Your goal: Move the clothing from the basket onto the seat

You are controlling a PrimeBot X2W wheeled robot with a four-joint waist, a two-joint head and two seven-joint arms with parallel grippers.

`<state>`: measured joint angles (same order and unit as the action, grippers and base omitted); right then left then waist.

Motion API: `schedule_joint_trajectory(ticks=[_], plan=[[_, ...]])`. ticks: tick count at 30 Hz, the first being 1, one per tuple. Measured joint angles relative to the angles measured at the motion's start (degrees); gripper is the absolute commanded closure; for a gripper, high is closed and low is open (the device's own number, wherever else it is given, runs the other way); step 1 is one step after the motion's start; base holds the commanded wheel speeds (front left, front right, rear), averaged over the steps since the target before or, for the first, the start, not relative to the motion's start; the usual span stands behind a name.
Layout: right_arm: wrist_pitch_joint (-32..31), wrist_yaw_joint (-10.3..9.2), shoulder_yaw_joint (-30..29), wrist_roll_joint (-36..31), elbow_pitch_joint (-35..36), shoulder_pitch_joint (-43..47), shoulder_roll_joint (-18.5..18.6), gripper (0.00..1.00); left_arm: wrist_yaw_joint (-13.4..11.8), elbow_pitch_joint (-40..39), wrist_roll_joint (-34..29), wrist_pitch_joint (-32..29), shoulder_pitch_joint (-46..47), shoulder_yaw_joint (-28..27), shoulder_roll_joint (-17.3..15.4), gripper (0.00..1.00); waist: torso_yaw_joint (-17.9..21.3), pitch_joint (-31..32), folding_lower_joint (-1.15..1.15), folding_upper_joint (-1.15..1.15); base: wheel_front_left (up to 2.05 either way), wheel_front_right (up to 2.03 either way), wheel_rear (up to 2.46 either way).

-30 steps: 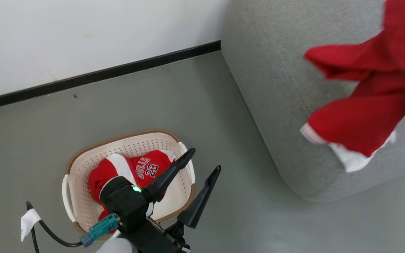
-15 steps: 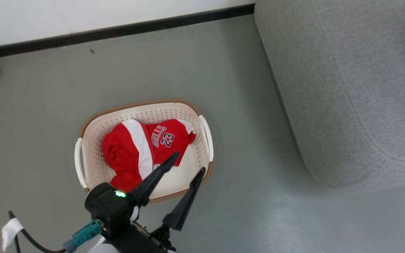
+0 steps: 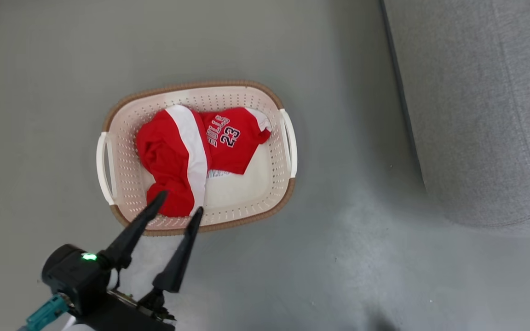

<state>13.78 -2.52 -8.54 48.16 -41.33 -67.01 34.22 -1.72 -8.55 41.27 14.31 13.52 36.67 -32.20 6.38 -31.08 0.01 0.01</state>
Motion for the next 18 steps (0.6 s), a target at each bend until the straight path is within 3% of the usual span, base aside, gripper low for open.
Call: schedule_joint_trajectory(ticks=[10,15,16,17,18], plan=[[0.51,0.13,-1.68,0.12,-7.31,1.38,-0.54,1.00,-0.88,-3.16,-0.02,0.00,-1.18,-4.31,-2.64,0.00,1.89,-6.03,0.00,0.01,0.00,0.00,0.00],[0.80,1.62,-1.74,0.05,-11.62,3.02,-2.88,1.00,-0.88,-2.71,-0.52,0.01,-1.42,-4.43,-2.79,0.00,4.18,-7.32,0.00,0.00,0.00,0.00,0.00],[0.92,1.81,-1.81,0.04,-12.26,3.16,-3.04,0.95,-0.88,-2.64,-0.55,0.01,-1.48,-4.44,-2.71,0.00,4.59,-7.40,0.00,0.00,0.00,0.00,0.00],[0.92,2.05,-1.88,-0.11,-12.85,3.30,-3.04,0.81,-0.88,-2.52,-0.55,0.01,-1.54,-4.43,-2.57,0.00,4.95,-7.42,0.00,0.00,0.00,0.00,0.00],[0.92,2.04,-2.01,-0.44,-13.23,3.41,-2.99,0.56,-0.88,-2.47,-0.55,0.01,-1.65,-4.42,-2.38,0.00,5.27,-7.37,-0.01,0.00,0.00,0.00,0.00]])
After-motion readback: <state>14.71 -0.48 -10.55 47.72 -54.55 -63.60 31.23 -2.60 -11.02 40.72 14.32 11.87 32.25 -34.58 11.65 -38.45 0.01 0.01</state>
